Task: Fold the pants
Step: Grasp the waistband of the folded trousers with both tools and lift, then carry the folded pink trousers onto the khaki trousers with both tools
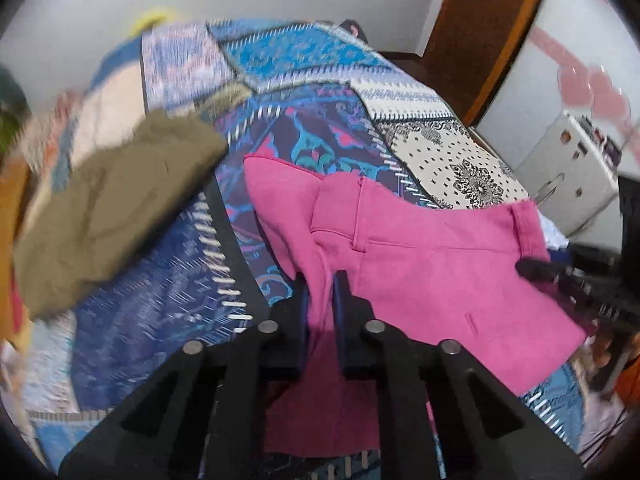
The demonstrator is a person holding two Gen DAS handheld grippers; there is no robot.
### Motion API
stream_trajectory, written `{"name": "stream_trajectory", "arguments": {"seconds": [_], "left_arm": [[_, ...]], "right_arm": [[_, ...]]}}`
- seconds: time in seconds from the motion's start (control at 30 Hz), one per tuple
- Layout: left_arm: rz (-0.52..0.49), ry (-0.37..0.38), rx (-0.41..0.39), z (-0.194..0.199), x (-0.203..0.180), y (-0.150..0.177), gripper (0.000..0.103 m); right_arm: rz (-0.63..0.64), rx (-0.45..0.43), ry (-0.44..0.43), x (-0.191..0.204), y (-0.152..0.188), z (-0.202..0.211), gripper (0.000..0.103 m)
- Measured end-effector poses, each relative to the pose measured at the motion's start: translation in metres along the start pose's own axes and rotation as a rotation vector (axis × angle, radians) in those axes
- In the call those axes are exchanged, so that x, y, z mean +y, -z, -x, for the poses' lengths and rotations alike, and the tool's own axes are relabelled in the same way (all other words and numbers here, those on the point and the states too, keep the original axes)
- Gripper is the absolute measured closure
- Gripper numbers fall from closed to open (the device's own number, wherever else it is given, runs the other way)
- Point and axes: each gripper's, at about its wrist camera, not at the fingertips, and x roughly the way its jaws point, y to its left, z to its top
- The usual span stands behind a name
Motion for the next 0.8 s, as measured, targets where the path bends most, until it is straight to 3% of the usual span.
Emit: {"name": "stream_trajectory", "arguments": {"seconds": [0.1,0.4,0.8], "left_arm": [[-0.03,-0.004,-0.035,0.017,-0.001,0.001,0.095],[0.038,-0.028,-0.131,0.073,0.026,0.002,0.096],[0.166,-0.122,-0.256,0.127,0.113,-0.012,0.096]], "right_arm": [[0.005,-0.026,0.001,0.003,-0.008,0.009,0.085],[0.1,-0.117,-0.026,0.047,-0.043,0.03,0.087],[0.253,-0.171,-0.087,0.125,-0.12,-0.001,0.087]]}}
